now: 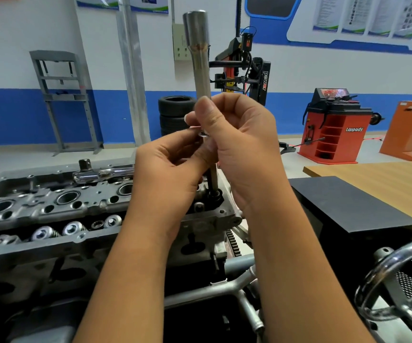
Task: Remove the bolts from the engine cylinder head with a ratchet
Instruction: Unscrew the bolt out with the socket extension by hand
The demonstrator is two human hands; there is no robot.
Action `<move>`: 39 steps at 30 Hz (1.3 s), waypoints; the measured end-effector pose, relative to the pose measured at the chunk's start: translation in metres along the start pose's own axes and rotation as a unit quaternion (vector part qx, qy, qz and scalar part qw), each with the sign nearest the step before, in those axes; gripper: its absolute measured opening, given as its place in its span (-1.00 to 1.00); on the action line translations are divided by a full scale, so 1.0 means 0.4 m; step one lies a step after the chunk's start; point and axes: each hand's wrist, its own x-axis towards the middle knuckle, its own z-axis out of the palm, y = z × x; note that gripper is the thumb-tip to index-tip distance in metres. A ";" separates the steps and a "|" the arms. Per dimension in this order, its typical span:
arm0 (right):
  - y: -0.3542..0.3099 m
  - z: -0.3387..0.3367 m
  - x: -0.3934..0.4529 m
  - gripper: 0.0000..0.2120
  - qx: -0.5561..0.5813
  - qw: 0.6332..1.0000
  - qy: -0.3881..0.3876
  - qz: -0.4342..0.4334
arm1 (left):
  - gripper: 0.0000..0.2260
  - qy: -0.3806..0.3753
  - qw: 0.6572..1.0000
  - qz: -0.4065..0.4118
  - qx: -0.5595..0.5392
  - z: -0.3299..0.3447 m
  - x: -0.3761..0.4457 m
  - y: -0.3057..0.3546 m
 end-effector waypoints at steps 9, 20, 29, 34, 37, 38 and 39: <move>-0.010 -0.013 0.006 -0.80 0.019 0.999 -0.009 0.027 | -0.88 -0.002 0.997 -0.013 0.077 -0.001 0.003 -0.002; 0.000 -0.002 0.001 -0.84 0.015 0.999 0.037 -0.030 | -0.80 -0.068 0.994 -0.003 0.087 0.005 0.007 -0.013; 0.000 0.003 -0.003 -0.84 0.012 0.999 0.026 -0.046 | -0.86 0.020 0.991 0.000 0.131 -0.003 0.005 -0.020; -0.003 -0.005 0.002 -0.89 -0.020 0.995 0.063 -0.073 | -0.88 -0.064 0.987 0.012 0.144 0.001 0.002 -0.016; -0.008 -0.013 0.006 -0.97 -0.009 0.996 0.061 -0.064 | -0.82 -0.096 0.985 0.000 0.142 0.003 0.001 -0.014; -0.010 -0.014 0.006 -0.98 -0.008 0.997 0.053 -0.058 | -0.82 -0.094 0.985 0.003 0.145 0.004 0.001 -0.012; -0.013 -0.013 0.005 -0.97 -0.008 0.998 0.046 -0.051 | -0.81 -0.086 0.985 0.007 0.151 0.005 0.001 -0.011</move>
